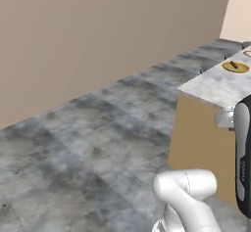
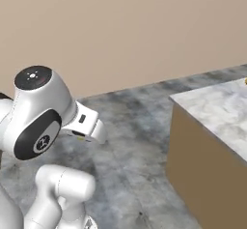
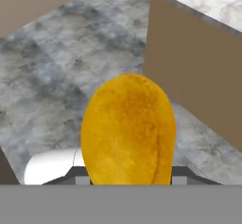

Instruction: Pick up the mango and orange from the fridge and place one fruit on each plate on the dining counter.

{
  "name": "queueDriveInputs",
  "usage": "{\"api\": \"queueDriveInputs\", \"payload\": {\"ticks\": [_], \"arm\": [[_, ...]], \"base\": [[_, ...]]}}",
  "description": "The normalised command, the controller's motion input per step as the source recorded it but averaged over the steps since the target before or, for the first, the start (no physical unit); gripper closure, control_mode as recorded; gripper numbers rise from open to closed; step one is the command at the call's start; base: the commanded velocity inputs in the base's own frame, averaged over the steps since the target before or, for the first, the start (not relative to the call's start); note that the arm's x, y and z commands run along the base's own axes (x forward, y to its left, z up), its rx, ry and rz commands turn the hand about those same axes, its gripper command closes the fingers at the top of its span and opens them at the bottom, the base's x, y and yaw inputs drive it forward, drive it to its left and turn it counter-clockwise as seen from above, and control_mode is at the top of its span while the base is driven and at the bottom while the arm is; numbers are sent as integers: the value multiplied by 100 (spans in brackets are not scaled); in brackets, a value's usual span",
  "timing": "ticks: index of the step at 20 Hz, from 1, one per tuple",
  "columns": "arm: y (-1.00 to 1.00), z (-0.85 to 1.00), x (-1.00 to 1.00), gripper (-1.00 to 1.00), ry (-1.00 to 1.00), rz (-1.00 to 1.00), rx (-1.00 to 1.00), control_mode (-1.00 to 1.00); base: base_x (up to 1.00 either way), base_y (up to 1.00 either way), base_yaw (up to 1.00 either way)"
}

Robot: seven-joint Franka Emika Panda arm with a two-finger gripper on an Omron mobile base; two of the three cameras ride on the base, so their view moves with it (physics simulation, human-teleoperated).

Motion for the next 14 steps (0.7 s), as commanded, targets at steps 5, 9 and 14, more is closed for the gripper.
{"api": "queueDriveInputs", "payload": {"ticks": [5, 9, 14], "arm": [[0, 0, 0, 100, 0, 0, 0, 100], [0, 0, 0, 100, 0, 0, 0, 100], [0, 0, 0, 100, 0, 0, 0, 100]], "base": [[100, 100, -45], [100, 100, -49], [100, 100, -48]]}}
